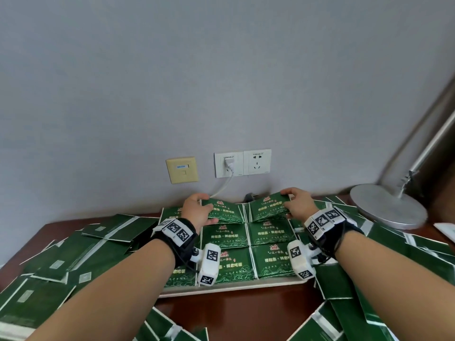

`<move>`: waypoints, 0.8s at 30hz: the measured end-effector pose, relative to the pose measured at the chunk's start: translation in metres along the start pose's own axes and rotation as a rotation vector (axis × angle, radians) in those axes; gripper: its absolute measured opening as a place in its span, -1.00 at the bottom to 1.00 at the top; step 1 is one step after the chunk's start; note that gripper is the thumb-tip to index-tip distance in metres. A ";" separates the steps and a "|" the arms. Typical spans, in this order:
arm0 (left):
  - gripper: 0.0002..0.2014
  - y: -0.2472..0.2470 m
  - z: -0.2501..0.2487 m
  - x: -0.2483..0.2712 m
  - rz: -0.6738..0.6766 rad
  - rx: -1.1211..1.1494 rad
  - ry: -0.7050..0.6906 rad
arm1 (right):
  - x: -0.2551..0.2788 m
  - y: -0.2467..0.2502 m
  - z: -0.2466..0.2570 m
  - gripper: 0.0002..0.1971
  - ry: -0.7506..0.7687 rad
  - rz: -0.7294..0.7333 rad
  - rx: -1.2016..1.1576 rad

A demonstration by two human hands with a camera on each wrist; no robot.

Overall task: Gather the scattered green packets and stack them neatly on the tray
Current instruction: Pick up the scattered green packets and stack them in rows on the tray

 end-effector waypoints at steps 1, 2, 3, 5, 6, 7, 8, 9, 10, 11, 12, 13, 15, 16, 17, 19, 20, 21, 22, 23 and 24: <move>-0.76 -0.002 0.001 -0.003 -0.001 -0.014 0.002 | -0.001 -0.001 0.000 -0.62 0.000 0.004 0.009; -0.76 -0.002 0.002 -0.006 -0.005 -0.031 0.000 | -0.003 -0.002 -0.001 -0.62 0.001 0.006 0.024; -0.76 -0.003 0.003 -0.009 -0.009 -0.052 -0.005 | -0.005 -0.003 -0.001 -0.62 0.004 0.011 0.042; -0.73 -0.003 0.003 -0.013 -0.021 -0.116 -0.029 | -0.006 -0.005 -0.001 -0.63 0.010 0.017 0.090; -0.72 -0.003 0.004 -0.014 -0.029 -0.156 -0.039 | -0.005 -0.006 -0.001 -0.63 0.010 0.018 0.116; -0.70 -0.003 0.003 -0.014 -0.036 -0.193 -0.048 | -0.005 -0.007 -0.001 -0.64 0.013 0.021 0.135; -0.69 -0.004 0.002 -0.014 -0.042 -0.234 -0.058 | -0.005 -0.008 -0.001 -0.63 0.015 0.024 0.151; -0.68 -0.003 0.001 -0.014 -0.047 -0.281 -0.071 | -0.004 -0.008 0.000 -0.63 0.021 0.027 0.166; -0.67 -0.003 0.000 -0.014 -0.053 -0.327 -0.084 | -0.003 -0.009 0.001 -0.63 0.024 0.026 0.181; -0.66 -0.003 -0.002 -0.014 -0.056 -0.371 -0.097 | -0.003 -0.009 0.002 -0.62 0.027 0.026 0.198; -0.65 -0.003 -0.003 -0.014 -0.058 -0.415 -0.113 | -0.004 -0.009 0.003 -0.62 0.031 0.028 0.212; -0.64 -0.003 -0.004 -0.014 -0.055 -0.459 -0.126 | -0.004 -0.010 0.003 -0.62 0.032 0.038 0.225; -0.59 -0.005 -0.005 -0.014 -0.042 -0.537 -0.153 | -0.002 -0.012 0.005 -0.62 0.048 0.068 0.255; -0.56 -0.006 -0.006 -0.013 -0.029 -0.573 -0.166 | -0.001 -0.013 0.007 -0.63 0.059 0.087 0.271; -0.53 -0.008 -0.006 -0.012 -0.011 -0.608 -0.178 | 0.001 -0.013 0.009 -0.63 0.067 0.104 0.293; -0.45 -0.012 -0.006 -0.012 0.017 -0.712 -0.200 | 0.007 -0.014 0.013 -0.63 0.084 0.129 0.341; -0.43 -0.014 -0.005 -0.012 0.024 -0.790 -0.207 | 0.009 -0.014 0.014 -0.62 0.091 0.138 0.361; -0.41 -0.014 -0.005 -0.011 0.027 -0.871 -0.211 | 0.011 -0.014 0.015 -0.60 0.094 0.143 0.379; -0.41 -0.016 -0.005 -0.009 0.031 -0.939 -0.216 | 0.012 -0.014 0.015 -0.58 0.097 0.148 0.393; -0.43 -0.018 -0.006 -0.007 0.040 -0.987 -0.226 | 0.013 -0.014 0.015 -0.56 0.101 0.152 0.408; -0.46 -0.021 -0.007 -0.005 0.056 -1.015 -0.246 | 0.014 -0.015 0.016 -0.54 0.109 0.157 0.425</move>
Point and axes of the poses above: each hand's wrist, its own x-axis away from the middle knuckle, its own y-axis out of the back of the hand, z = x × y, the point moved 9 cm from there along -x, towards the middle knuckle, and after that the axes turned 2 degrees about -x, right-handed, at the moved point
